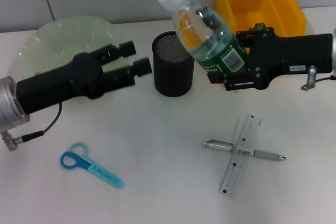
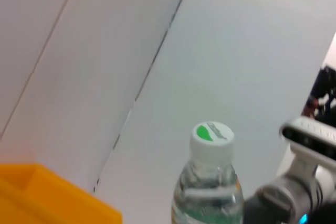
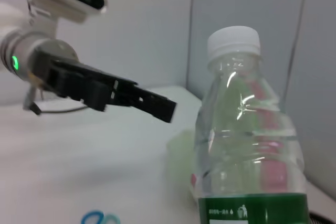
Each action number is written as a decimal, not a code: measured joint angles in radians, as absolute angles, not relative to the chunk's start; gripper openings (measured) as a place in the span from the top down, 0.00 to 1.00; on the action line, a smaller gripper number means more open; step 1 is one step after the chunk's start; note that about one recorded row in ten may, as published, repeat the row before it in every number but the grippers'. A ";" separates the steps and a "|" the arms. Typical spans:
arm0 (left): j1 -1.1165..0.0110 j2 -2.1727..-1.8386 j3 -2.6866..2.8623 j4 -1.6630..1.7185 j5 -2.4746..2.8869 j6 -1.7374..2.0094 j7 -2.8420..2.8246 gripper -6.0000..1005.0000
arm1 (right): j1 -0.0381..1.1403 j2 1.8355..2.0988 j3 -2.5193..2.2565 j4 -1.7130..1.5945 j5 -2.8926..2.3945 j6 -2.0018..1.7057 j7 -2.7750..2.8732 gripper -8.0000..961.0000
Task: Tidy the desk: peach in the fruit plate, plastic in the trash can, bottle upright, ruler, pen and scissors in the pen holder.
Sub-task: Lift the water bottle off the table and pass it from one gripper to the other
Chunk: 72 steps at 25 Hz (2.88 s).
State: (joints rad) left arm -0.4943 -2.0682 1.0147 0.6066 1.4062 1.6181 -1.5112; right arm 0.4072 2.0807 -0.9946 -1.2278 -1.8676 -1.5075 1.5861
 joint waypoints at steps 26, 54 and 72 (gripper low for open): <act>-0.532 -2.075 1.028 0.428 1.128 1.661 -1.340 0.14 | 0.464 2.085 -1.137 -1.075 -1.672 -1.397 1.454 0.23; -0.563 -2.079 1.028 0.328 1.069 1.715 -1.222 0.14 | 0.499 2.085 -1.237 -0.973 -1.595 -1.344 1.428 0.23; -0.563 -2.078 1.049 0.324 1.064 1.722 -1.193 0.14 | 0.500 2.085 -1.249 -0.971 -1.592 -1.342 1.436 0.23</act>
